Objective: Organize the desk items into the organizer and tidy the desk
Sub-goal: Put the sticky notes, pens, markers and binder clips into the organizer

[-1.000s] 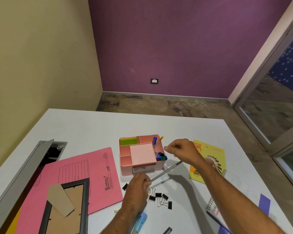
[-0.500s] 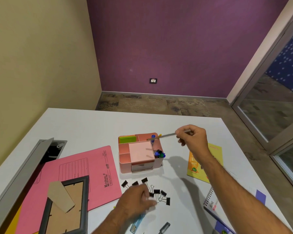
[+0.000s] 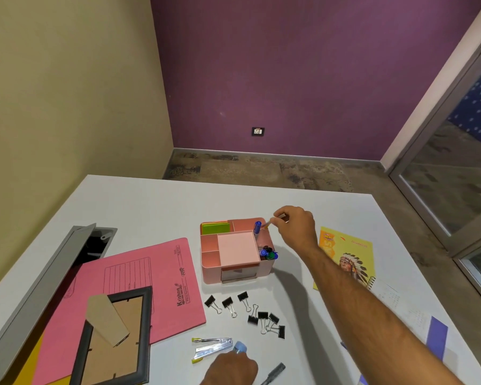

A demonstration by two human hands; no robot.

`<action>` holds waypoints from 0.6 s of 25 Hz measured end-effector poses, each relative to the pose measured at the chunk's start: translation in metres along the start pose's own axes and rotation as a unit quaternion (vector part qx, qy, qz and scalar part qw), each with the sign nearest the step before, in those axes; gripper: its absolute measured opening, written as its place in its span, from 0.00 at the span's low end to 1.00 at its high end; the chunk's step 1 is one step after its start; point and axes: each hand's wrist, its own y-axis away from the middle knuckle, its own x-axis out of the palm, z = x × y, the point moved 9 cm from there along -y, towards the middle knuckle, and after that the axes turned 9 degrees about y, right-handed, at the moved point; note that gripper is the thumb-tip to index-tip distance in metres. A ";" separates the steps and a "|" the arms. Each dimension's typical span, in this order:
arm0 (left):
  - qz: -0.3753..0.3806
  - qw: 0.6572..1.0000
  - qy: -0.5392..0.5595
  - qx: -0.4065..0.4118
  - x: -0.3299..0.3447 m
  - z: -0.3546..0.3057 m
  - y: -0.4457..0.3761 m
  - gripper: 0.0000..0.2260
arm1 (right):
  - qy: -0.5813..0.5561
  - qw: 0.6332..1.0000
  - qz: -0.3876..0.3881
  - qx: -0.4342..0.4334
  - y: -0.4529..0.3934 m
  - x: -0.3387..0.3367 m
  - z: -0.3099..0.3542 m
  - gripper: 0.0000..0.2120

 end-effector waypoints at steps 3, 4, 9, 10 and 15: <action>-0.097 0.995 0.014 -0.027 -0.018 0.012 -0.006 0.13 | 0.039 0.999 0.031 0.015 -0.001 0.015 -0.001 0.08; -0.086 0.996 0.017 -0.031 -0.018 0.013 -0.008 0.16 | 0.043 0.998 0.043 0.019 -0.001 0.019 -0.002 0.09; -0.088 0.994 0.055 -0.031 -0.029 0.017 -0.017 0.16 | 0.055 0.994 0.098 0.009 0.002 0.039 -0.004 0.13; -0.097 0.993 0.055 -0.035 -0.031 0.018 -0.018 0.15 | 0.051 0.993 0.102 0.013 0.004 0.041 -0.006 0.14; -0.148 0.985 0.072 -0.048 -0.043 0.025 -0.017 0.12 | -0.018 0.998 0.049 0.044 0.015 0.028 -0.020 0.18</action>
